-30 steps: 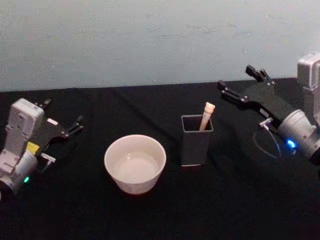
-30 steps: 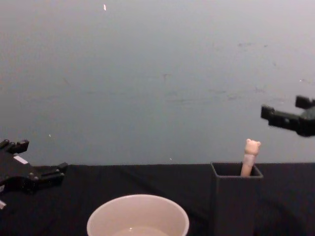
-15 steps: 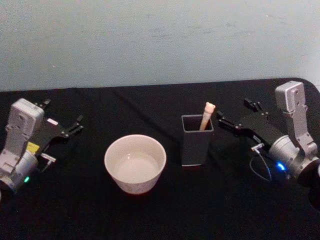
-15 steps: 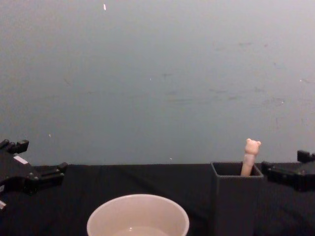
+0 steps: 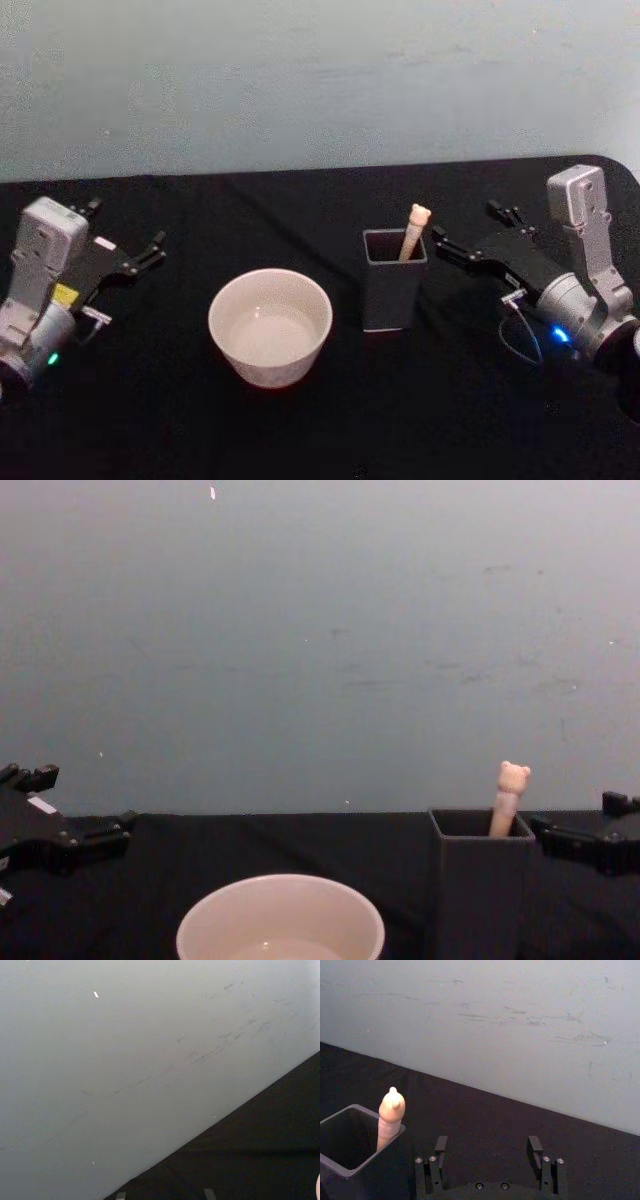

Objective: Pick up the stirring spoon with one hand, stir inside the cup, then place it back in its original position.

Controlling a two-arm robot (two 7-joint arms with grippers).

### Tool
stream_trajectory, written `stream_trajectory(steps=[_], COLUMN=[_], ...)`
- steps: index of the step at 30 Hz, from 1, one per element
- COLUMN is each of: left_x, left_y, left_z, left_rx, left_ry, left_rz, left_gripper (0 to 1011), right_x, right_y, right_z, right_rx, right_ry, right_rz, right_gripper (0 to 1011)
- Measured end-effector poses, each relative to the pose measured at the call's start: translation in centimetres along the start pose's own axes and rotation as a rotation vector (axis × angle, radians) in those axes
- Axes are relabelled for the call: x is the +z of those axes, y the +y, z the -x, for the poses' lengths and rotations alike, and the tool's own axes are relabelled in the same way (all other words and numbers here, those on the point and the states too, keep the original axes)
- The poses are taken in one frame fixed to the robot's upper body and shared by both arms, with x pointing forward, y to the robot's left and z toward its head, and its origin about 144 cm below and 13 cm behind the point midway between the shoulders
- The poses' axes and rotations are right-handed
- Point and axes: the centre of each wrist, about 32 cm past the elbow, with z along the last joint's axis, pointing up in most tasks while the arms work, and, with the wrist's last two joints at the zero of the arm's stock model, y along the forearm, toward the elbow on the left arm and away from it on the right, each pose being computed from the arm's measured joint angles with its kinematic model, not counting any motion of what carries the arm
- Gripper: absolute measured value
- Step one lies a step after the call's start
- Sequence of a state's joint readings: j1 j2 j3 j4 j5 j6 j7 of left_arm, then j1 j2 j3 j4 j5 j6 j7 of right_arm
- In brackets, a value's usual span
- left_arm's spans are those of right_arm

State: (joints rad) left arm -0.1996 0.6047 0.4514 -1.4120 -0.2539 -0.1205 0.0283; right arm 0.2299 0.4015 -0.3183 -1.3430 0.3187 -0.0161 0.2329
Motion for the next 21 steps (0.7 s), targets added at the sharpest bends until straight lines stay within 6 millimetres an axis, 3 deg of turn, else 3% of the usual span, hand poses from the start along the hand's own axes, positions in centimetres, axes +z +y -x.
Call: stream_trajectory(steps=[21], left_x=[0.00], left_y=[0.00], left_z=[0.00], left_rx=[0.000], left_ry=[0.000], left_rz=[0.000], left_gripper=[1001], right_x=[0.10], right_y=[-0.02], right_z=[-0.04], right_rx=[0.000], right_ry=[0.001], right_rz=[-0.006], right_gripper=[1000])
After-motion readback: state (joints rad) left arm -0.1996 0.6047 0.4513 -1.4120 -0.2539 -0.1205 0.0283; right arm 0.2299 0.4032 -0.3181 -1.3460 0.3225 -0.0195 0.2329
